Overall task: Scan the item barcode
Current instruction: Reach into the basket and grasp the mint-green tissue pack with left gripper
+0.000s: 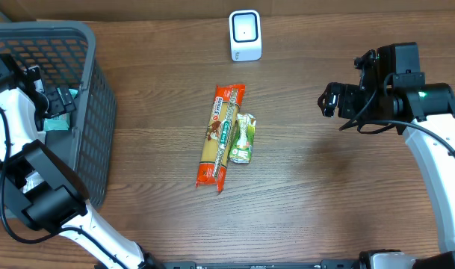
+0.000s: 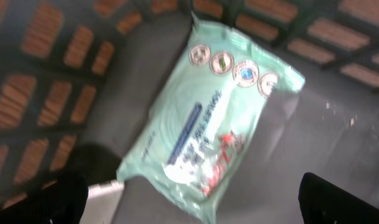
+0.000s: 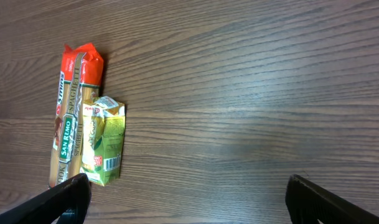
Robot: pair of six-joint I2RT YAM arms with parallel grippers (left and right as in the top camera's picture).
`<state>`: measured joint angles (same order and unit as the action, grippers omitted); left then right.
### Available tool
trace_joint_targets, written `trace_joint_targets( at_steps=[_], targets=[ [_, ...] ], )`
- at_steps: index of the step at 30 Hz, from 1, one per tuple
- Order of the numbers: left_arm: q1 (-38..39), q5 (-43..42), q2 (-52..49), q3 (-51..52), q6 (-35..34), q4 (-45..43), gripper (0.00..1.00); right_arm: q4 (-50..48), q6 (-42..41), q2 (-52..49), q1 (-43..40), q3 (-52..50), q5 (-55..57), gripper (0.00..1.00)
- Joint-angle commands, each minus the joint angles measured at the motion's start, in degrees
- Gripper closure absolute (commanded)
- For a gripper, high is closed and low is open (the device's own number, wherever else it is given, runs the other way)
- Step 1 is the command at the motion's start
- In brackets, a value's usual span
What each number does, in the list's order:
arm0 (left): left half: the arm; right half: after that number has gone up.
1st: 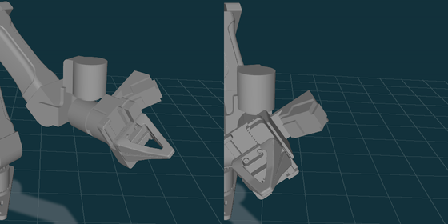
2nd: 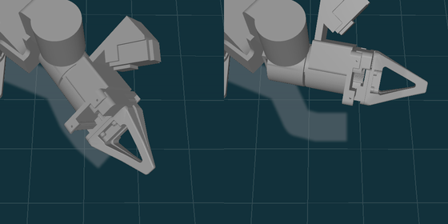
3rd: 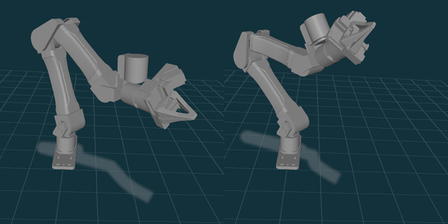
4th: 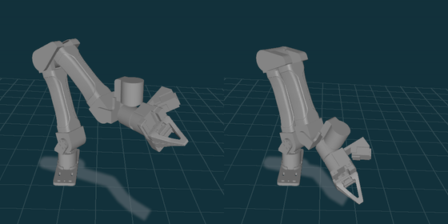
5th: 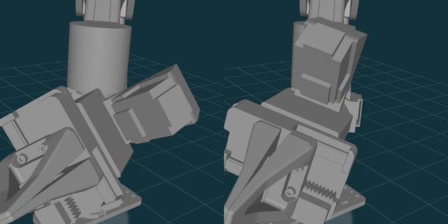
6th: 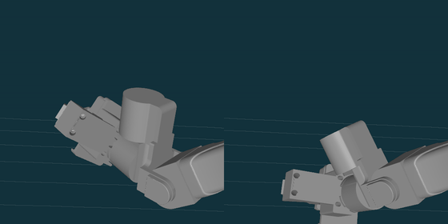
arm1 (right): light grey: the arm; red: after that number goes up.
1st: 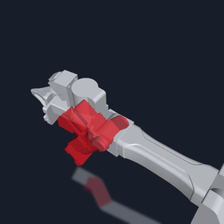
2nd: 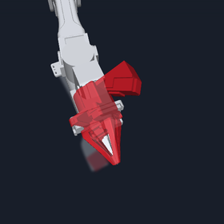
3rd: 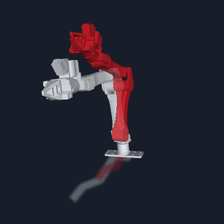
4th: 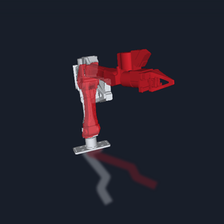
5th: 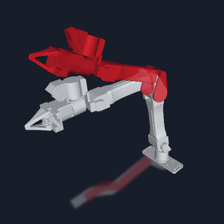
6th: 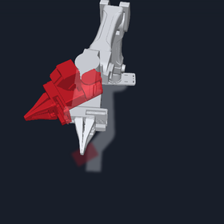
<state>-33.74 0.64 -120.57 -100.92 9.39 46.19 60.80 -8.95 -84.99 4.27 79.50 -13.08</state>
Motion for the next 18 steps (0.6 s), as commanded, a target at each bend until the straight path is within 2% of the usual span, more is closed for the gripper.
trace_joint_targets(
  at_steps=[1,6,9,11,13,14,15,16,18],
  targets=[
    [0.42,-0.7,-2.08,-0.92,2.51,-1.64,0.0,-0.39,0.26,0.0,0.5,1.11,0.11,0.0],
    [0.44,-0.7,-4.66,-0.79,2.67,-2.82,0.01,-0.39,0.26,0.0,0.5,1.11,0.11,0.0],
    [0.44,-0.98,-6.99,-0.79,2.62,-2.56,0.08,-0.44,0.28,0.0,0.5,1.11,0.11,0.0],
    [0.44,-1.84,-7.91,-0.79,2.62,-2.29,0.25,-0.44,0.26,0.0,0.5,1.11,0.11,0.0],
    [0.44,-3.5,-8.41,-0.79,2.62,-1.95,0.57,-0.44,0.28,0.0,0.5,1.11,0.11,0.0],
    [0.44,-4.2,-8.44,-0.79,2.62,-1.86,0.69,-0.46,0.28,0.0,0.5,1.11,0.11,0.0],
    [0.44,-4.81,-8.44,-0.79,2.62,-1.68,0.87,-0.46,0.28,0.0,0.5,1.11,0.11,0.0],
    [0.44,-4.98,-8.41,-0.79,2.6,-1.57,0.96,-0.48,0.28,0.0,0.5,1.11,0.11,0.0],
    [0.44,-5.18,-8.15,-0.83,2.6,-0.81,0.96,-0.48,0.28,0.0,0.5,1.11,0.11,0.0]
  ],
)
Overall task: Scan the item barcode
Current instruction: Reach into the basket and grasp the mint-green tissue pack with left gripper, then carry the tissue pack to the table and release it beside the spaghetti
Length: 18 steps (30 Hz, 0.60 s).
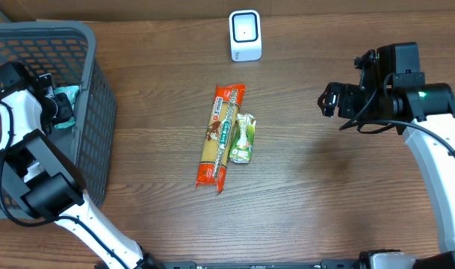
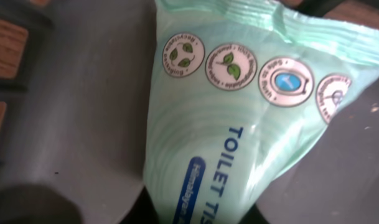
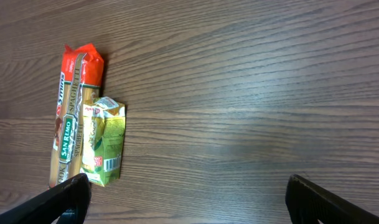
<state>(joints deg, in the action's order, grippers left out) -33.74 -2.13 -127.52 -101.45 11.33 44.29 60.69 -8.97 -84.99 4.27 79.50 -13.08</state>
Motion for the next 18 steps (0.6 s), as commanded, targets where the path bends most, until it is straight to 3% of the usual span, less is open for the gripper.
trace_joint_targets(
  at_steps=[1,8,15,18],
  targets=[
    [0.44,-2.38,-1.03,-0.33,0.63,1.73,0.96,-0.37,0.31,0.0,0.5,1.11,0.11,0.0],
    [0.44,-2.4,3.67,-2.97,-1.68,7.21,0.96,-0.87,0.28,0.0,0.5,1.11,0.11,0.0],
    [0.79,-2.64,16.35,-10.05,-9.4,13.62,0.96,-0.92,0.28,0.0,0.5,1.11,0.11,0.0],
    [1.84,-7.65,24.39,-12.24,-9.46,17.31,0.96,-0.94,0.28,0.0,0.5,1.11,0.11,0.0]
  ],
)
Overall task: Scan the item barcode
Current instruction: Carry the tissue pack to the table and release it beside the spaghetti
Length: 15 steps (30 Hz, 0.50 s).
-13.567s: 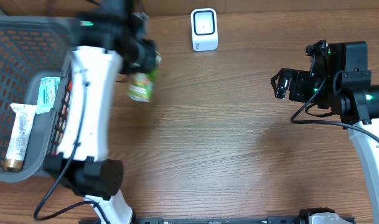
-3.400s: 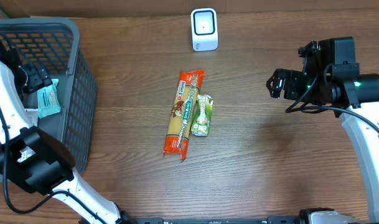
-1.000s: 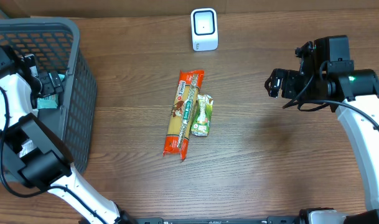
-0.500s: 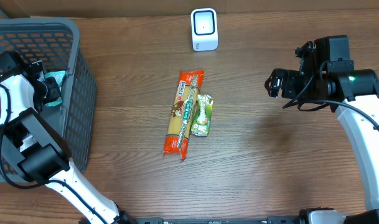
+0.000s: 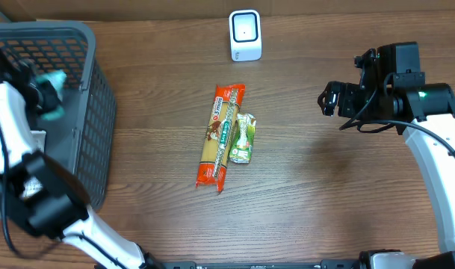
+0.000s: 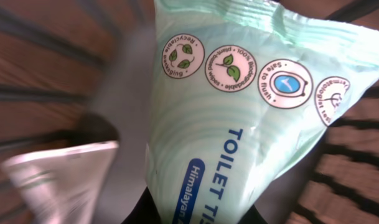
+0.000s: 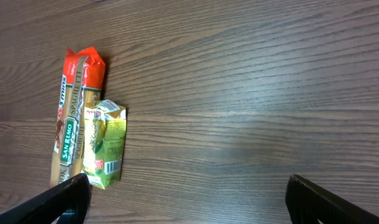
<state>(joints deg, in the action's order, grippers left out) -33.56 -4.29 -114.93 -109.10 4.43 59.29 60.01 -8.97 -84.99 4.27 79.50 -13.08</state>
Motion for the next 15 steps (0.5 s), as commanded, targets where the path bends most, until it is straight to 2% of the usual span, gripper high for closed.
trace_joint_targets(
  at_steps=[1,3,4,5,10,15],
  targets=[
    [2.12,-7.96,14.16,-4.76,-2.54,3.61,0.96,-0.26,0.28,0.0,0.5,1.11,0.11,0.0],
    [3.76,-13.97,19.91,-4.74,-2.54,7.45,0.96,-0.28,0.28,0.0,0.5,1.11,0.11,0.0],
    [7.5,-18.1,23.96,-4.59,-2.54,12.0,0.96,-0.31,0.28,0.0,0.5,1.11,0.11,0.0],
    [9.31,-18.21,24.72,-4.46,-2.54,13.35,0.96,-0.33,0.28,0.0,0.5,1.11,0.11,0.0],
    [22.27,-17.53,24.94,-1.53,-3.34,18.45,0.96,-0.79,0.28,0.0,0.5,1.11,0.11,0.0],
    [35.54,-9.07,23.61,9.9,-13.57,12.85,0.95,-0.59,0.28,0.0,0.5,1.11,0.11,0.0]
  ],
)
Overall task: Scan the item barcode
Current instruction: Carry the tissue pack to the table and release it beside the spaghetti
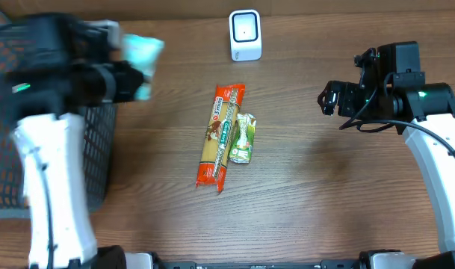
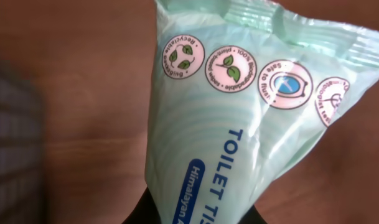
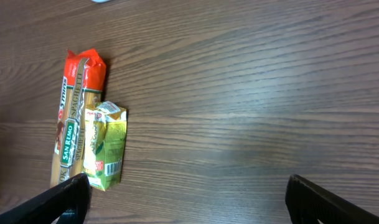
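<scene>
A pale green pack of toilet tissue wipes (image 2: 239, 118) fills the left wrist view, pinched at its lower end by my left gripper (image 2: 192, 214), which is shut on it. Overhead, the pack (image 1: 141, 56) hangs blurred above the table, just right of the grey basket (image 1: 10, 134) and left of the white barcode scanner (image 1: 245, 35). My right gripper (image 3: 186, 199) stands open above bare table at the right, nothing between its fingers. An orange spaghetti pack (image 1: 220, 137) and a small green carton (image 1: 243, 139) lie mid-table.
The grey basket takes up the table's left side, with my left arm (image 1: 51, 172) in front of it. The scanner stands at the back edge. In the right wrist view the spaghetti pack (image 3: 74, 118) and carton (image 3: 104, 144) lie at the left.
My left gripper, still shut on the wipes pack, has moved from over the basket to over the wooden table right of the basket. The right arm has not moved.
The wipes pack lay on the basket floor with my left gripper open above it. Then the gripper was shut on the pack inside the basket. Then it held the pack higher in the basket, and now it holds it outside over the table.
</scene>
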Robot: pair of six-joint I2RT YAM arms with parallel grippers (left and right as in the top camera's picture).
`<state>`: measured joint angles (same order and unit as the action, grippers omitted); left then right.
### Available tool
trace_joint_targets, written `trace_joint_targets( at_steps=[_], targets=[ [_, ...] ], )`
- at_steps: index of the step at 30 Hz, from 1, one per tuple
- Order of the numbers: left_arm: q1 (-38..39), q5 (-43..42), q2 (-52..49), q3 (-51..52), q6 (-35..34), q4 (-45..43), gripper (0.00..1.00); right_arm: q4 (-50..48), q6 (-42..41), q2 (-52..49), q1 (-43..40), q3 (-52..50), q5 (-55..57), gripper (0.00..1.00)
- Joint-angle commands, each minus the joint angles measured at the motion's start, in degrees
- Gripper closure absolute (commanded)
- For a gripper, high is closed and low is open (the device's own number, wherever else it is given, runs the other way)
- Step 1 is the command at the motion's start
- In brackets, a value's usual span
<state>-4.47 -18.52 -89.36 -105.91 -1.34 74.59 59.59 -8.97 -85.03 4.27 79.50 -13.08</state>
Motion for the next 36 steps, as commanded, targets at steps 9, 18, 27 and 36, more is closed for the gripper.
trace_joint_targets(
  at_steps=[9,18,27,36],
  targets=[
    [20.81,19.85,-8.22,30.56,-16.74,-20.09,0.96,0.55,0.31,0.04,0.5,1.11,0.11,0.0],
    [22.93,21.09,-18.67,36.83,-24.28,-28.68,0.96,0.55,0.31,0.04,0.5,1.11,0.11,0.0],
    [23.15,20.0,-24.7,36.83,-26.56,-29.4,0.96,0.59,0.31,0.04,0.5,1.11,0.13,0.0],
    [24.81,3.96,-25.73,36.74,-21.18,-29.31,0.96,0.42,0.31,0.04,0.5,1.11,0.13,0.0]
  ],
)
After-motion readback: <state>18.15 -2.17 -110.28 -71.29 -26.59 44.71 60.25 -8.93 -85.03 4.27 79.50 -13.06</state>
